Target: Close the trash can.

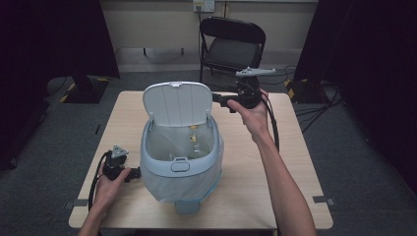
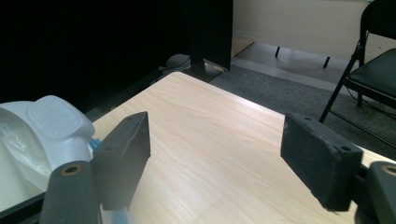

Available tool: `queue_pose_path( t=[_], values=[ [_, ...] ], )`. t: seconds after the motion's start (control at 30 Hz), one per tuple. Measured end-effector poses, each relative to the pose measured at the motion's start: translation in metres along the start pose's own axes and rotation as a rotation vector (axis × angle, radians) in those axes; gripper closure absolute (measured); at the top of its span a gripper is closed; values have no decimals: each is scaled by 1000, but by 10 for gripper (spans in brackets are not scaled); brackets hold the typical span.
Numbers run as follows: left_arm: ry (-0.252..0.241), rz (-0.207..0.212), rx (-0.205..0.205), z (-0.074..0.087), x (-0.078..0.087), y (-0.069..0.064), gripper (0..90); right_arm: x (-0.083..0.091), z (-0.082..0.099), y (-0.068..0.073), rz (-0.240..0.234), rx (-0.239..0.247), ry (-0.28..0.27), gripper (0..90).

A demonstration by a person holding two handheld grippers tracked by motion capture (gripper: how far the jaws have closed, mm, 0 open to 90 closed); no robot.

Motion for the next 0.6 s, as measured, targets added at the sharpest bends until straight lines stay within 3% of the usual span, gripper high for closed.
queue_pose_path(
  t=[0.3, 0.6],
  values=[
    [-1, 0, 2, 0, 0, 0, 82, -9, -17, 0, -6, 2, -25, 232],
    [0, -1, 1, 0, 0, 0, 82, -13, -28, 11, -62, -5, -51, 224]
  ],
)
Point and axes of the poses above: each handheld gripper's, and its own axes: x roughly backward along the jaws, z roughly out of its underside, y roughly to its left, the point moved 7 cm from there along -x, roughly forward along the jaws, and after that the axes turned 12 degrees about x, right-handed, at the moved point
